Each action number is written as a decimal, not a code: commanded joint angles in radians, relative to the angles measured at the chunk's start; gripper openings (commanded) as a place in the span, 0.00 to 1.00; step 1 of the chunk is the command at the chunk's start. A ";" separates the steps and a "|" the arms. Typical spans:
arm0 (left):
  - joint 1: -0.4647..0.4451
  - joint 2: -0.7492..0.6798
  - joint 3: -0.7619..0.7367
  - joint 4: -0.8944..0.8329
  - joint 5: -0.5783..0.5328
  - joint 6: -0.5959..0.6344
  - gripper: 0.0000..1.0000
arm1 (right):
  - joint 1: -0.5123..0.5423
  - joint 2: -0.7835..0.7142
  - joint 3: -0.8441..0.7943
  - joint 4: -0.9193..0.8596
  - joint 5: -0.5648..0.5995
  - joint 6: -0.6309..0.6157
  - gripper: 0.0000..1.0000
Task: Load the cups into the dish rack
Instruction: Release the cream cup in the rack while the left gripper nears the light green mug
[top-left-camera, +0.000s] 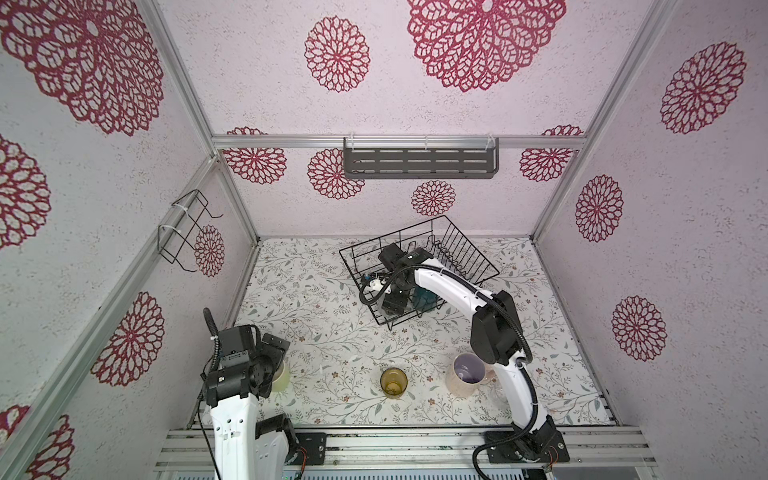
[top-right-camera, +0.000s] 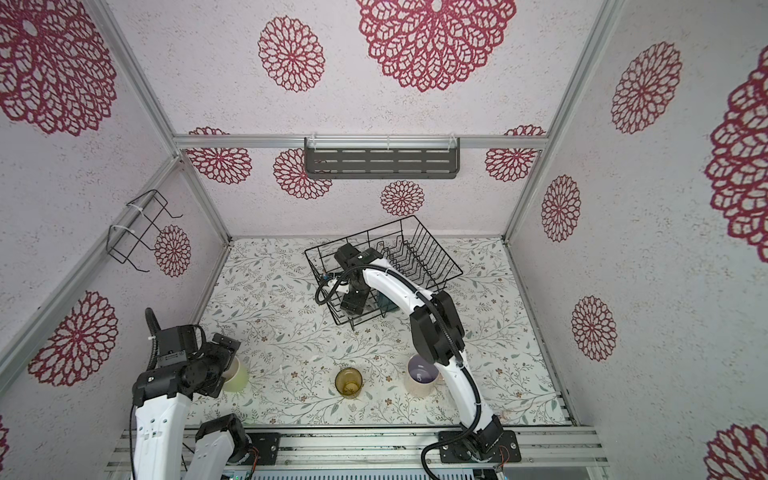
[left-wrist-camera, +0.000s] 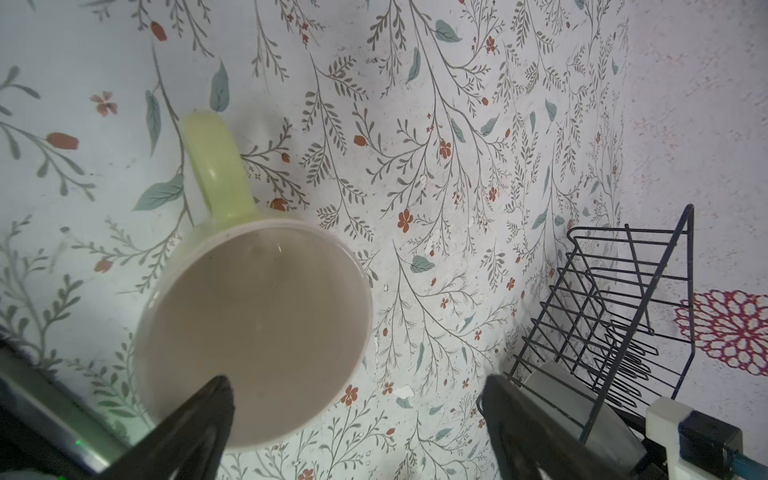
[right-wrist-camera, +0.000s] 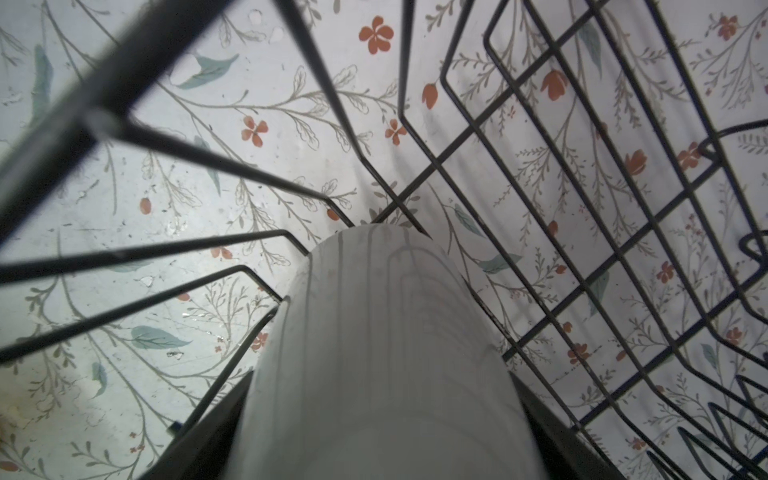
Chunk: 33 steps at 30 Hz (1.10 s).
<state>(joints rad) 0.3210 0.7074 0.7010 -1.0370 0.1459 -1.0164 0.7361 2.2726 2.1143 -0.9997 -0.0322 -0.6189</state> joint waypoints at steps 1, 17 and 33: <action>0.011 0.010 0.045 -0.026 -0.022 0.030 0.97 | 0.009 0.005 -0.010 -0.054 0.021 -0.031 0.85; 0.010 0.028 0.128 -0.098 -0.023 0.072 0.97 | 0.023 -0.019 -0.009 -0.046 0.050 -0.028 0.90; 0.012 0.056 0.231 -0.314 -0.256 -0.028 0.97 | 0.024 -0.125 -0.076 -0.013 0.032 -0.009 0.95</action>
<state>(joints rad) 0.3237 0.7643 0.9100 -1.2877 -0.0334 -1.0012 0.7494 2.2379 2.0575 -0.9710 0.0124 -0.6327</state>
